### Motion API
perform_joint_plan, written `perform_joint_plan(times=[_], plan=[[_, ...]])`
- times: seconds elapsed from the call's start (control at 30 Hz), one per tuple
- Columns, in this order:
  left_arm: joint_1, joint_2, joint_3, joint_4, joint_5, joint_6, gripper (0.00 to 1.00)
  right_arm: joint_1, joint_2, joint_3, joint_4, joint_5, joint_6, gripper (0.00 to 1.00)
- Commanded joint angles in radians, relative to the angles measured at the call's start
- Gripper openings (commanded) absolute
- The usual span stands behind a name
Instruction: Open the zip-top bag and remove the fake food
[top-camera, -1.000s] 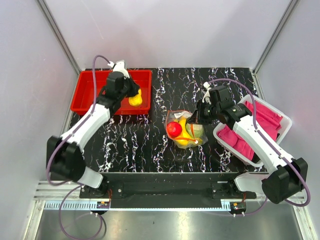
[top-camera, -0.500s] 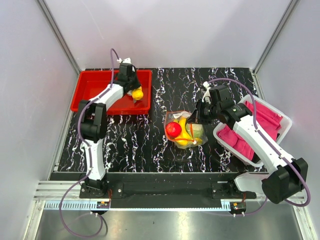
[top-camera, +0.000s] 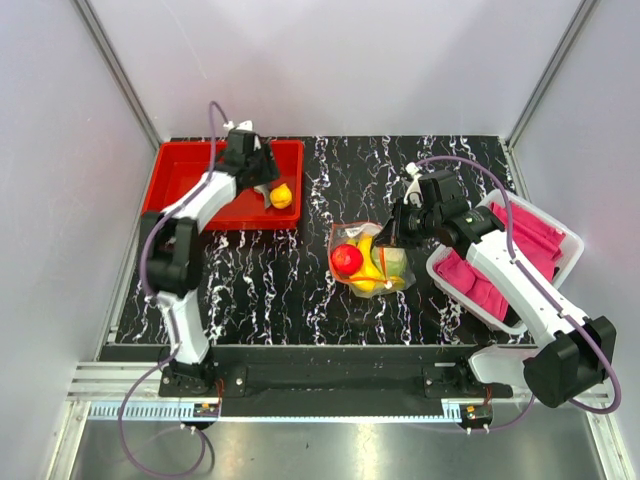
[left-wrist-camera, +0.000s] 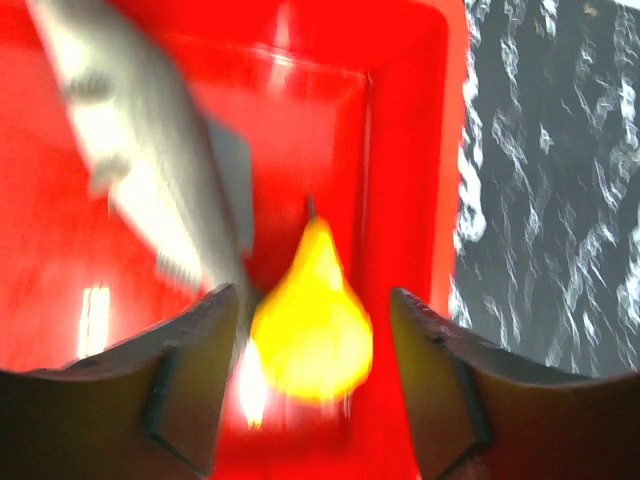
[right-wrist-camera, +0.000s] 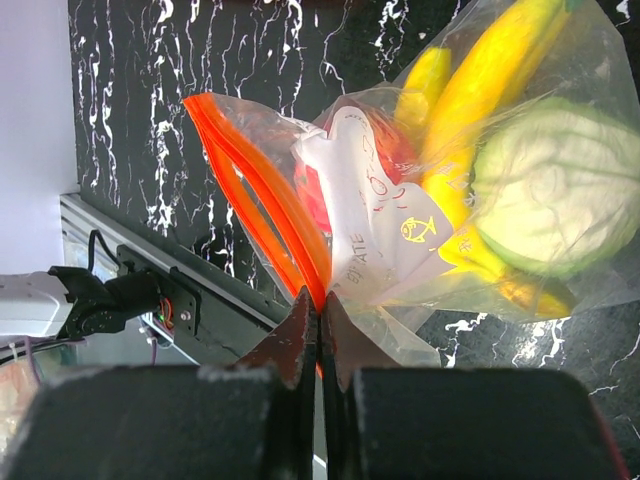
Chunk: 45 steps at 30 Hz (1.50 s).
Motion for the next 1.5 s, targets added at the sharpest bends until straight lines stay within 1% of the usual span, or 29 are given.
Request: perform_joint_plan(times=[0.0,0.03,0.07,0.1,0.13,0.17,0.2,0.23,0.27,0.3,0.33,0.37,0.43,0.47,0.5,0.57,0.67,0.7,0.73,0.8,0.83,1.03,1.07,1.27,1.47], plan=[[-0.056,-0.312,-0.172,0.075,0.085,-0.044,0.59,-0.005,0.001,0.043,0.03,-0.045,0.003,0.0],[-0.079,-0.404,-0.264,0.093,0.09,-0.044,0.58,-0.005,0.001,0.044,0.033,-0.049,0.007,0.0],[-0.108,-0.444,-0.297,0.107,0.098,-0.043,0.54,-0.005,-0.001,0.046,0.033,-0.051,0.007,0.0],[-0.175,-0.482,-0.326,0.119,0.095,-0.031,0.52,-0.003,0.001,0.05,0.035,-0.055,0.009,0.0],[-0.214,-0.55,-0.357,0.119,0.082,-0.024,0.51,-0.006,0.004,0.05,0.033,-0.054,0.009,0.0],[-0.254,-0.581,-0.404,0.122,0.07,-0.018,0.49,-0.005,0.004,0.052,0.035,-0.057,0.009,0.0],[-0.341,-0.61,-0.436,0.139,0.05,-0.012,0.47,-0.005,0.005,0.052,0.035,-0.058,0.007,0.0],[-0.386,-0.657,-0.461,0.147,0.001,-0.012,0.46,-0.005,0.007,0.052,0.035,-0.062,0.009,0.0],[-0.427,-0.674,-0.51,0.156,-0.026,-0.012,0.44,-0.005,0.007,0.052,0.036,-0.065,0.01,0.0],[-0.502,-0.69,-0.529,0.174,-0.045,-0.009,0.4,-0.005,0.005,0.047,0.038,-0.068,0.012,0.0],[-0.539,-0.713,-0.547,0.176,-0.106,-0.008,0.39,-0.005,0.002,0.046,0.04,-0.071,0.015,0.0],[-0.605,-0.721,-0.581,0.185,-0.135,-0.005,0.38,-0.005,0.001,0.043,0.044,-0.072,0.018,0.0],[-0.662,-0.725,-0.602,0.191,-0.204,0.002,0.38,-0.005,-0.005,0.038,0.044,-0.072,0.021,0.0],[-0.711,-0.721,-0.615,0.199,-0.226,0.008,0.38,-0.005,-0.01,0.035,0.046,-0.072,0.021,0.0],[-0.731,-0.699,-0.613,0.193,-0.269,0.014,0.38,-0.005,-0.013,0.034,0.046,-0.071,0.021,0.0],[-0.775,-0.67,-0.61,0.172,-0.309,0.002,0.39,-0.005,-0.015,0.032,0.047,-0.071,0.023,0.0],[-0.811,-0.598,-0.596,0.164,-0.329,-0.027,0.43,-0.005,-0.013,0.032,0.049,-0.074,0.024,0.0],[-0.82,-0.569,-0.589,0.165,-0.359,-0.029,0.46,-0.005,-0.013,0.031,0.05,-0.072,0.027,0.0],[-0.826,-0.555,-0.584,0.167,-0.373,-0.031,0.52,-0.005,-0.015,0.03,0.05,-0.072,0.027,0.0],[-0.837,-0.514,-0.567,0.156,-0.411,-0.018,0.58,-0.005,-0.019,0.026,0.05,-0.074,0.027,0.0],[-0.837,-0.5,-0.544,0.149,-0.421,-0.014,0.64,-0.005,-0.019,0.026,0.05,-0.075,0.027,0.0],[-0.846,-0.412,-0.44,0.063,-0.528,0.028,0.77,-0.005,-0.022,0.018,0.05,-0.077,0.03,0.0],[-0.849,-0.403,-0.431,0.043,-0.54,0.031,0.82,-0.005,-0.024,0.017,0.052,-0.078,0.032,0.0],[-0.849,-0.313,-0.371,0.003,-0.559,0.029,0.84,-0.005,-0.019,0.021,0.055,-0.081,0.029,0.0],[-0.852,-0.26,-0.354,-0.023,-0.577,0.015,0.86,-0.003,-0.015,0.02,0.053,-0.078,0.023,0.0]])
